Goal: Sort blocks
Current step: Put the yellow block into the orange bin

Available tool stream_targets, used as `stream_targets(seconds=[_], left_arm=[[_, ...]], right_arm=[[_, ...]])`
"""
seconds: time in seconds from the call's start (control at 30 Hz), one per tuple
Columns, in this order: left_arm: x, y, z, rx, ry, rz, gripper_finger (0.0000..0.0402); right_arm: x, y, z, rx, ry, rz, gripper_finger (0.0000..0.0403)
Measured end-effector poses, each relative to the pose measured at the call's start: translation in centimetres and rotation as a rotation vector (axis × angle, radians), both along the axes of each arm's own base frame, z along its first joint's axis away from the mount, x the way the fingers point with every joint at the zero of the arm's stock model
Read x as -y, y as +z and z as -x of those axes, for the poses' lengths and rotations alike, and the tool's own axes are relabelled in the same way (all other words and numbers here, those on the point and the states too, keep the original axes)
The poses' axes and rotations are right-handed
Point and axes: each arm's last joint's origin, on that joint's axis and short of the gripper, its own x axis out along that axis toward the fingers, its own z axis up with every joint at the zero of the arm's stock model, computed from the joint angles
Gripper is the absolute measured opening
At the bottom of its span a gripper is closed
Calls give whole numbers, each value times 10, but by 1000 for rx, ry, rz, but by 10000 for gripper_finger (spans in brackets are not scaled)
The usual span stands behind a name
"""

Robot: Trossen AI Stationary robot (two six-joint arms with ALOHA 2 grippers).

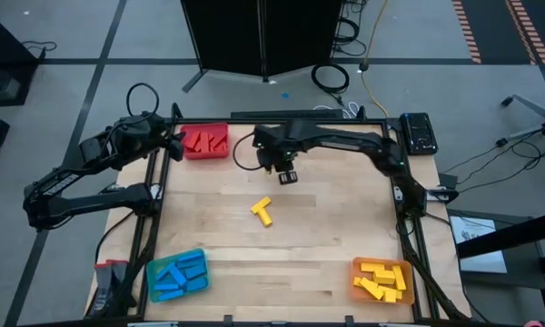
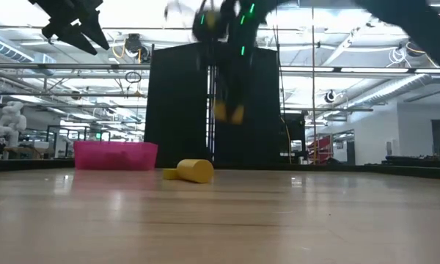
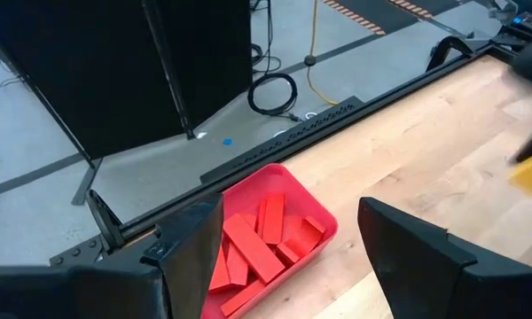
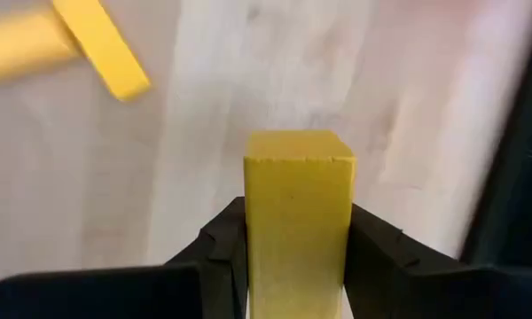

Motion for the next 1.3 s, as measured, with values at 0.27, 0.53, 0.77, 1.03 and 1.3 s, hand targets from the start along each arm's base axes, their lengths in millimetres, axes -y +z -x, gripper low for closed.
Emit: stream_targets(seconds=[0.27, 0.53, 0.77, 1.03, 1.3], left_arm=[[0, 0, 0, -2, 5, -3, 267], [0, 0, 0, 2, 7, -3, 267], [0, 1, 0, 6, 7, -6, 267], [0, 1, 0, 13, 10, -4, 267], [0, 1, 0, 12, 11, -4, 267]], right_arm=[[-78, 109, 72, 99, -177, -101, 112], [-171, 151, 151, 159, -422, -221, 112], [-233, 106, 215, 44, -696, -247, 112], [-288, 37, 248, -45, -808, -339, 112], [-312, -5, 262, -43, -869, -444, 112]])
